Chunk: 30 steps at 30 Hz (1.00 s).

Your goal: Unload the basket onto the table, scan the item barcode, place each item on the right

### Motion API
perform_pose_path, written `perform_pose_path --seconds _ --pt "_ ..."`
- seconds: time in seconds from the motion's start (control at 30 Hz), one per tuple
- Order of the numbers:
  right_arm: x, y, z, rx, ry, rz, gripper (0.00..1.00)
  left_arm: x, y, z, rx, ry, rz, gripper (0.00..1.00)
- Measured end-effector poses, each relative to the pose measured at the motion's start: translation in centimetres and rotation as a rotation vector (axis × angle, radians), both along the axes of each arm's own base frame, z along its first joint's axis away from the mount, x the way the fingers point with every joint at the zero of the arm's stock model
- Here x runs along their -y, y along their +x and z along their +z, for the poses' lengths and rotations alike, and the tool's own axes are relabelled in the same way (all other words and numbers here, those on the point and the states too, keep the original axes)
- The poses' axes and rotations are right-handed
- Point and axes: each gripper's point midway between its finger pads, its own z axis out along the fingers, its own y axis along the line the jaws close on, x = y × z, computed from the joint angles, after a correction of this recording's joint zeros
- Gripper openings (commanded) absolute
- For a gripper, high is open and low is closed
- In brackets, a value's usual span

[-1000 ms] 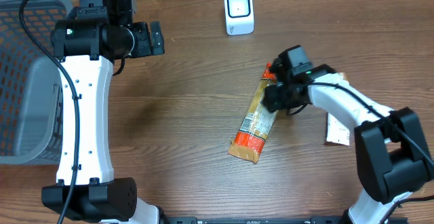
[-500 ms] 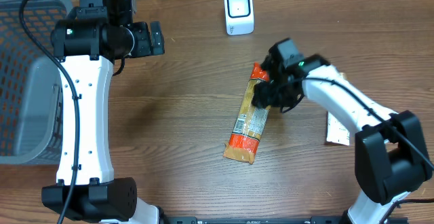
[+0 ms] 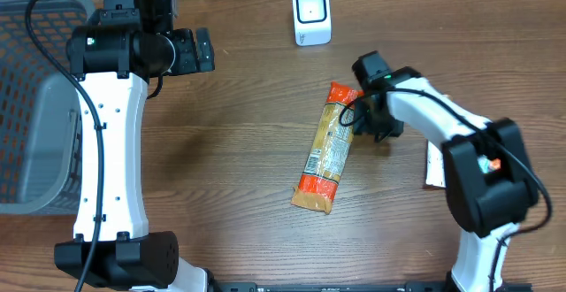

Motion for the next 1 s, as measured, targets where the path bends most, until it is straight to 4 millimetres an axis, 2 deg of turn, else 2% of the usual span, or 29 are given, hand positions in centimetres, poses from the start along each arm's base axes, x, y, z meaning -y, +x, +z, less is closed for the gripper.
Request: perform_pose_path --seconds 0.23,0.47,0.6,0.67,0.87,1.0 --pt "-1.5 0.3 0.0 0.024 0.022 0.086 0.56 0.0 0.0 0.0 0.000 0.000 0.000 1.00" --pt "-6.3 -1.1 0.4 -0.002 0.161 0.307 0.61 0.0 0.0 0.0 0.001 0.000 0.000 1.00" --pt "-7.5 -2.3 0.9 -0.070 0.205 0.351 0.61 0.0 0.0 0.0 0.000 0.000 0.000 1.00" --pt "-7.7 -2.3 1.7 -0.097 0.229 0.348 0.62 0.0 0.0 0.0 0.001 0.000 0.000 1.00" --pt "-8.1 -0.8 6.1 -0.119 0.432 0.358 0.70 0.0 0.0 0.0 0.001 0.000 0.000 1.00" --pt "-8.5 -1.6 6.1 -0.144 0.529 0.399 0.74 0.0 0.0 0.0 0.001 0.000 0.000 1.00"
